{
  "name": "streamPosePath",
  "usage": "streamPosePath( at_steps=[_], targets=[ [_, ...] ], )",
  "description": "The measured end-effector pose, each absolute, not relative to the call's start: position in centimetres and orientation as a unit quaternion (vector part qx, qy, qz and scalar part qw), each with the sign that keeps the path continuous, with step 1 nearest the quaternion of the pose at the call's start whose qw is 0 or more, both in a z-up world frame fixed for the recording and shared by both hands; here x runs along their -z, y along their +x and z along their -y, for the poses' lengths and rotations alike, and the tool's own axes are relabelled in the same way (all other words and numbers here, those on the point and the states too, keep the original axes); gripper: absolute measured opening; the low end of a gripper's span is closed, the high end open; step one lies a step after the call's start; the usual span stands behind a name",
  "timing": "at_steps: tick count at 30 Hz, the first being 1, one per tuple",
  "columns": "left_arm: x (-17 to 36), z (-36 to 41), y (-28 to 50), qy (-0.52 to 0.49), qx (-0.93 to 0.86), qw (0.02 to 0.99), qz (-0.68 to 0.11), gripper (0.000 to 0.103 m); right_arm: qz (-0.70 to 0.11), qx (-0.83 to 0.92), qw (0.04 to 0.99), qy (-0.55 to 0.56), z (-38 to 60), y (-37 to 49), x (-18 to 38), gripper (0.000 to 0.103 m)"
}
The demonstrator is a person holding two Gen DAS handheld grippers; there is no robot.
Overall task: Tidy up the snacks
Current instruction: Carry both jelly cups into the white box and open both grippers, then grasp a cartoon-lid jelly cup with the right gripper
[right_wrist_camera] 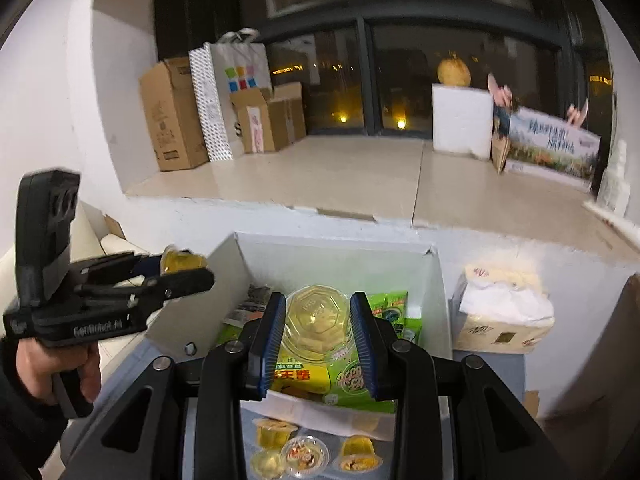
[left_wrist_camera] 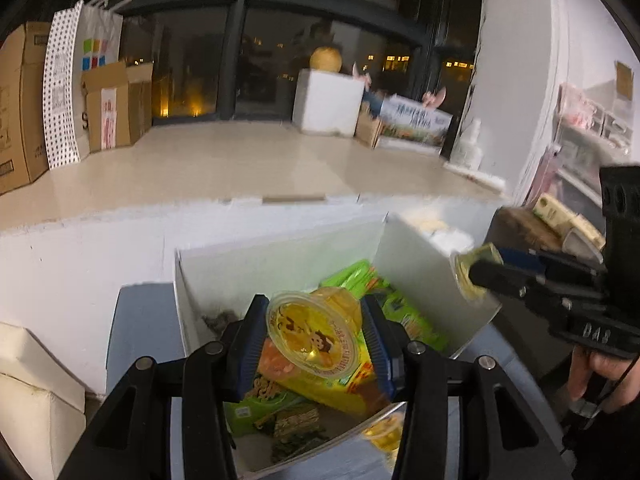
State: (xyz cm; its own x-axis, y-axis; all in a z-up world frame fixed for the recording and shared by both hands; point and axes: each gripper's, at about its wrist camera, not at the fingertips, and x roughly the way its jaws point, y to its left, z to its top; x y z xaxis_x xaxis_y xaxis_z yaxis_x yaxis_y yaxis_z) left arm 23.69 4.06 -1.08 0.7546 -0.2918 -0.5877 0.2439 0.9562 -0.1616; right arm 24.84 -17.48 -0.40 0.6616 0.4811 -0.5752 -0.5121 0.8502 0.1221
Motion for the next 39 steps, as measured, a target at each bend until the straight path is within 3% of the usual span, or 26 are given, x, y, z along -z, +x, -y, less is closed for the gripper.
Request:
streamPosePath(
  at_steps=[2, 3, 4, 5, 6, 7, 20, 28, 39],
  targets=[
    [2.4, -4.2, 23.7, -0.037, 0.132, 0.934, -0.330, 0.052, -0.325, -0.267, 0.907, -0.025, 17.3, 25.7, 1.8, 0.037],
    [2.8, -4.3, 23.8, -0.041, 0.125, 0.934, -0.333, 0.060, -0.332, -0.266, 0.905, -0.025, 17.4, 25.8, 2.4, 0.038],
    [3.2, -4.5, 24.0, -0.048, 0.112, 0.934, -0.336, 0.083, -0.335, -0.261, 0.905, -0.028, 17.3, 25.8, 2.8, 0.055],
    [3.3, -4.6, 23.9, -0.051, 0.106, 0.934, -0.337, 0.096, -0.334, -0.248, 0.909, -0.031, 17.4, 25.7, 3.2, 0.089],
    [3.3, -4.8, 23.7, -0.055, 0.104, 0.936, -0.332, 0.103, -0.329, -0.241, 0.913, -0.030, 17.5, 25.5, 3.4, 0.100],
    [3.1, -4.9, 23.5, -0.053, 0.101, 0.938, -0.326, 0.103, -0.324, -0.244, 0.914, -0.025, 17.7, 25.2, 3.4, 0.103],
    [1.4, -3.8, 22.2, -0.034, 0.114, 0.940, -0.321, 0.103, -0.315, -0.247, 0.916, 0.011, 19.3, 23.4, 2.1, 0.103],
    [0.4, -3.2, 16.9, -0.044, 0.127, 0.942, -0.306, 0.103, -0.293, -0.244, 0.924, 0.017, 22.3, 17.9, 1.6, 0.103],
    [4.8, -2.9, 7.9, -0.084, 0.139, 0.931, -0.327, 0.103, -0.359, -0.212, 0.906, 0.070, 26.2, 12.0, 9.0, 0.103]
  ],
)
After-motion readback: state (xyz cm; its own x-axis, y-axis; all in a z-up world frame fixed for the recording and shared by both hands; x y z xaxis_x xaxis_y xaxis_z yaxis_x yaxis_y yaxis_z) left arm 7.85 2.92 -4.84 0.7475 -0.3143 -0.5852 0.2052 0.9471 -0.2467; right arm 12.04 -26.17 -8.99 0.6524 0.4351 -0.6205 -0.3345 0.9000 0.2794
